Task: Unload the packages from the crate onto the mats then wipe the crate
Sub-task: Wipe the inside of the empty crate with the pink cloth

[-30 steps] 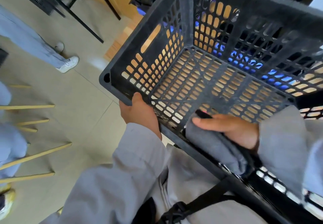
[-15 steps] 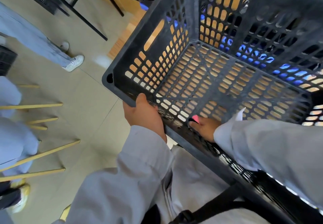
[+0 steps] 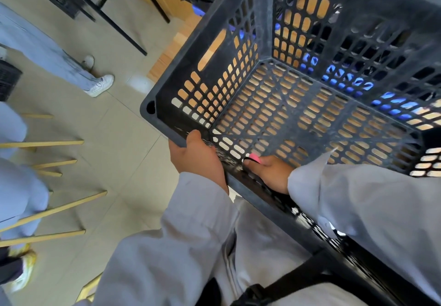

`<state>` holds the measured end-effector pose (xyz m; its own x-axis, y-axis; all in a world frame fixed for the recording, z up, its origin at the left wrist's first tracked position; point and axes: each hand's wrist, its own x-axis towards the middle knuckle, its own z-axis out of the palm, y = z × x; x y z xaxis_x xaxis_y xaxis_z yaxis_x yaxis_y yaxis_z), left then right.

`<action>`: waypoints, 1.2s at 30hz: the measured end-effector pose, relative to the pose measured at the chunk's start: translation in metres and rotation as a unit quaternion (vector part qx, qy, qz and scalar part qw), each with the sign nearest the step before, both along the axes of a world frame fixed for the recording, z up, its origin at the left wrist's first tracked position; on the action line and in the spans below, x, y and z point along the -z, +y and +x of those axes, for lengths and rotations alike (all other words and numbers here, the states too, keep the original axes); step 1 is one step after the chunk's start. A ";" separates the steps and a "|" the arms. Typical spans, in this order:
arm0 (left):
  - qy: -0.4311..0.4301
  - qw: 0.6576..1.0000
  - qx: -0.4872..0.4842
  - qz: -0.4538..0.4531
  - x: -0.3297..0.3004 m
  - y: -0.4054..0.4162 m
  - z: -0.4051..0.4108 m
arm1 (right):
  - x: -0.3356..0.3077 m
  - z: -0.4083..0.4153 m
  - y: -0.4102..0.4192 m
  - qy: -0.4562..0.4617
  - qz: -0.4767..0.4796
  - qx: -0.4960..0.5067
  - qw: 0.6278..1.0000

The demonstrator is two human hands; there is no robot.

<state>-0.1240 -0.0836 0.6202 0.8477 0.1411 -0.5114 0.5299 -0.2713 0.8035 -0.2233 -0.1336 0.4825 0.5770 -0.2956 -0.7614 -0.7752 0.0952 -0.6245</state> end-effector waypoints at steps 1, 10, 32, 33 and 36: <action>-0.001 1.000 0.002 -0.001 0.000 0.000 0.000 | -0.010 -0.001 -0.001 -0.015 0.004 0.000 1.000; 0.003 1.000 0.012 0.007 -0.001 0.002 0.001 | -0.075 -0.010 0.004 -0.145 0.014 0.017 0.989; 0.015 0.999 0.015 0.026 -0.004 0.000 0.001 | 0.033 0.022 -0.026 0.067 -0.070 -0.118 0.988; 0.013 1.000 0.014 0.021 -0.003 0.000 0.001 | 0.035 0.026 -0.020 0.063 -0.075 -0.128 0.987; 0.003 1.000 0.008 0.014 0.000 0.001 0.002 | 0.043 0.035 -0.010 0.049 -0.081 -0.130 0.987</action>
